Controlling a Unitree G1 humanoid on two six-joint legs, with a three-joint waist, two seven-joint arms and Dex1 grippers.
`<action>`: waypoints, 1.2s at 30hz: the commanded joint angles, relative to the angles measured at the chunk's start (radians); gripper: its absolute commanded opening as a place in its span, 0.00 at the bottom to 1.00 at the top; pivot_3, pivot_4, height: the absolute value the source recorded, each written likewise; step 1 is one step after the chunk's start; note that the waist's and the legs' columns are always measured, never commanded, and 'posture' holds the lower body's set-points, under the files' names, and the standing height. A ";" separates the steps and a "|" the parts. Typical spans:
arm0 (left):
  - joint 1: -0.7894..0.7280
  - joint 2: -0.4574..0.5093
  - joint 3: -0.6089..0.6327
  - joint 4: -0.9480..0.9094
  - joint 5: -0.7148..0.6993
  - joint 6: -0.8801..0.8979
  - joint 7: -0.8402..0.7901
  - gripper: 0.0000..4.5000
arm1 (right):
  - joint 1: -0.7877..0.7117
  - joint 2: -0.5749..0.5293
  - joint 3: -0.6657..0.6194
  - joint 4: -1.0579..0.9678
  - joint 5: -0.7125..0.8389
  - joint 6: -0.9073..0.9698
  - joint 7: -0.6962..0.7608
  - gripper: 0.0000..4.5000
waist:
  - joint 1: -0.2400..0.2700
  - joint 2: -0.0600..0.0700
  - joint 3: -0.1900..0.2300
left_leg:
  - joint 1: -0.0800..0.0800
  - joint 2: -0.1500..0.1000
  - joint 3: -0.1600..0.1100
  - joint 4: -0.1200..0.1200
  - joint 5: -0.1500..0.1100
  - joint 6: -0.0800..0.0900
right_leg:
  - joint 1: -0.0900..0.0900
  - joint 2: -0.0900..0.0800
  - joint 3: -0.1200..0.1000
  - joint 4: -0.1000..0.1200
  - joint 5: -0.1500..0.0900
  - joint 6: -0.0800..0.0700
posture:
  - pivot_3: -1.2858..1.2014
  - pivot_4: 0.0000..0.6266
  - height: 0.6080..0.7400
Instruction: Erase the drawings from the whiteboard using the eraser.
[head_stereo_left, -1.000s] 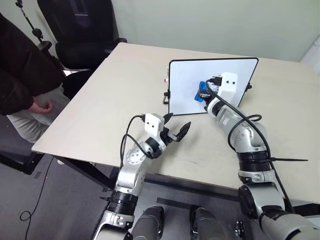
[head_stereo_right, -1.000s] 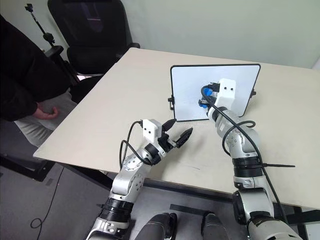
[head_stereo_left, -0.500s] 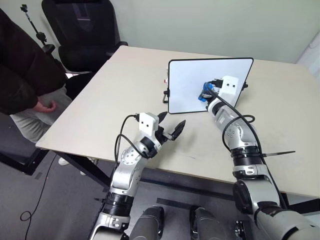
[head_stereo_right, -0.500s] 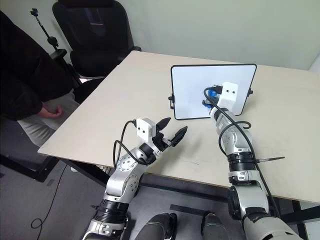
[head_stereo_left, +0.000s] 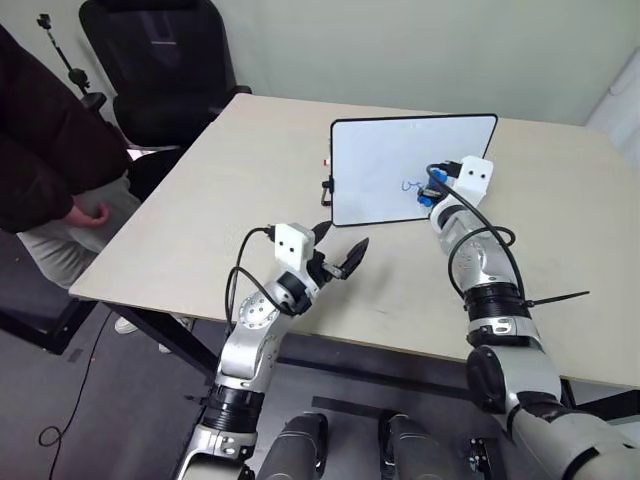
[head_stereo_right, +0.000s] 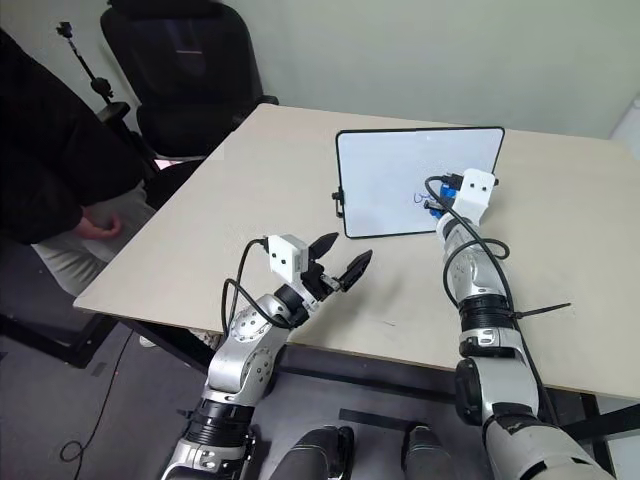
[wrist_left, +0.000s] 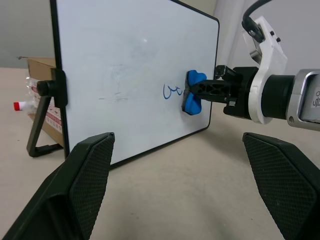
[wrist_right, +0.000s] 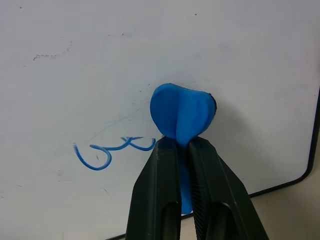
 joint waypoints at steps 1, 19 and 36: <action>-0.006 -0.003 0.007 -0.040 -0.014 -0.005 0.001 1.00 | -0.034 0.046 0.044 -0.077 -0.001 0.028 0.037 0.01 | -0.009 0.000 0.000 | 0.000 0.000 0.000 0.000 0.000 0.000 | 0.000 0.000 0.000 0.000 0.000 0.000 | 0.52 0.24 1.00; 0.001 0.001 0.000 -0.043 -0.018 -0.004 0.001 1.00 | -0.012 0.076 0.046 -0.146 -0.044 0.110 0.031 0.01 | -0.021 0.000 0.000 | -0.001 0.000 0.000 0.001 0.000 -0.001 | -0.005 0.001 0.000 0.000 0.001 -0.002 | 0.52 0.24 1.00; 0.006 0.008 0.005 -0.054 -0.018 0.001 0.013 1.00 | -0.071 0.064 0.022 -0.037 -0.054 0.094 0.011 0.01 | -0.018 0.000 0.000 | 0.000 0.003 0.000 -0.013 0.001 -0.003 | -0.006 0.001 -0.001 0.000 0.002 -0.004 | 0.52 0.24 1.00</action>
